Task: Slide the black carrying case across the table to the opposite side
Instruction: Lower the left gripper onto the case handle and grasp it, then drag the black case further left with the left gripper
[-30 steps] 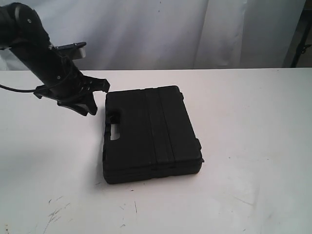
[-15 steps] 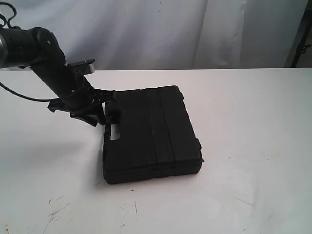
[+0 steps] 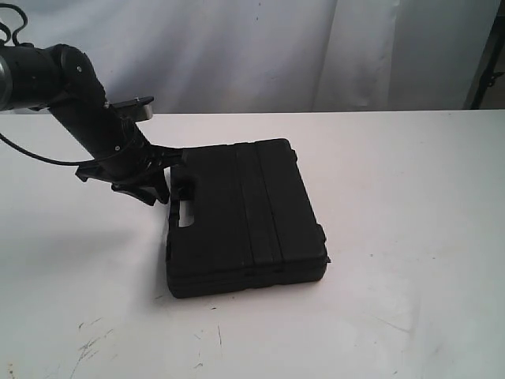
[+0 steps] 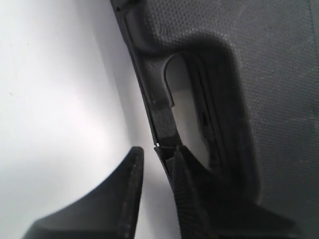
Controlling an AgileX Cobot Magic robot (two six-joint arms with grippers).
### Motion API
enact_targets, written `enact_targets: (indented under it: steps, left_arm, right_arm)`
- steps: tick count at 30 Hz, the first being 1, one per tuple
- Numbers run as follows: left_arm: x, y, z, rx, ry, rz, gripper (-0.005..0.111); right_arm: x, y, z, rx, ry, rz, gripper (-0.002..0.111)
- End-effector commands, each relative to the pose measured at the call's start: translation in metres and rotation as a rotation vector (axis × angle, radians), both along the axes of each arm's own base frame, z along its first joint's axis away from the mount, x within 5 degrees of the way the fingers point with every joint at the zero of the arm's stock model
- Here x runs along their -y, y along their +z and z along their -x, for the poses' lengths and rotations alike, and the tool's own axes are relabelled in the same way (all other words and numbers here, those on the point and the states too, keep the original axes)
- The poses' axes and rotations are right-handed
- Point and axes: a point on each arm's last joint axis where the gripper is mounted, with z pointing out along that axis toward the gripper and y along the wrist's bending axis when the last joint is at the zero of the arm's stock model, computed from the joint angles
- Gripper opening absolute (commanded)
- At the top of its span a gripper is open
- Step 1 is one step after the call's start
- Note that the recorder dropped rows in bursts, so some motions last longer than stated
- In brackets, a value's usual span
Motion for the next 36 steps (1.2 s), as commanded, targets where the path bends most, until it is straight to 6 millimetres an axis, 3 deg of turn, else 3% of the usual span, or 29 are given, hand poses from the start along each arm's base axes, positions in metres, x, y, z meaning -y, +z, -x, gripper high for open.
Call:
enact_targets:
  steps: [1, 3, 4, 7, 9, 12, 17, 18, 22, 26, 29, 33, 36]
  left_arm:
    - [0.003, 0.003, -0.003, 0.028, 0.017, 0.018, 0.022]
    - [0.005, 0.004, -0.003, 0.022, 0.034, 0.041, 0.013]
    - [0.005, 0.004, -0.003, 0.021, 0.035, 0.041, 0.002]
    - [0.004, 0.003, -0.003, 0.022, 0.053, 0.035, 0.001]
    - [0.005, 0.002, -0.003, 0.019, 0.058, 0.036, 0.008]
    - [0.004, 0.002, -0.002, 0.006, 0.053, 0.034, 0.032]
    - [0.004, 0.001, -0.004, 0.001, 0.116, 0.036, 0.099]
    - [0.004, -0.001, -0.004, -0.008, 0.131, 0.030, 0.105]
    - [0.002, -0.009, -0.002, -0.053, 0.127, -0.008, 0.097]
    - [-0.004, -0.015, 0.001, -0.087, 0.123, -0.079, 0.072]
    - [0.001, -0.014, -0.001, -0.074, 0.144, -0.027, 0.056]
    - [0.010, -0.013, -0.004, -0.028, 0.143, 0.026, 0.071]
    - [0.018, -0.017, -0.006, 0.018, 0.126, 0.013, 0.070]
  right_arm:
    - [0.001, 0.000, 0.000, 0.004, -0.009, 0.002, 0.000]
    - [0.001, 0.000, 0.000, 0.004, -0.009, 0.002, 0.000]
    - [0.001, 0.000, 0.000, 0.004, -0.009, 0.002, 0.000]
    - [0.001, 0.000, 0.000, 0.004, -0.010, -0.002, 0.000]
    - [0.001, 0.000, 0.000, 0.004, -0.010, -0.002, 0.000]
    - [0.001, 0.000, 0.000, 0.004, -0.010, -0.002, 0.000]
    - [0.001, 0.000, 0.000, 0.004, -0.010, -0.002, 0.000]
    - [0.001, 0.000, 0.000, 0.004, -0.010, -0.002, 0.000]
    - [0.001, 0.000, 0.000, 0.004, -0.010, -0.002, 0.000]
    - [0.001, 0.000, 0.000, 0.004, -0.010, -0.002, 0.000]
    - [0.001, 0.000, 0.000, 0.004, -0.010, -0.002, 0.000]
    - [0.001, 0.000, 0.000, 0.004, -0.010, -0.002, 0.000]
    - [0.001, 0.000, 0.000, 0.004, -0.010, -0.002, 0.000]
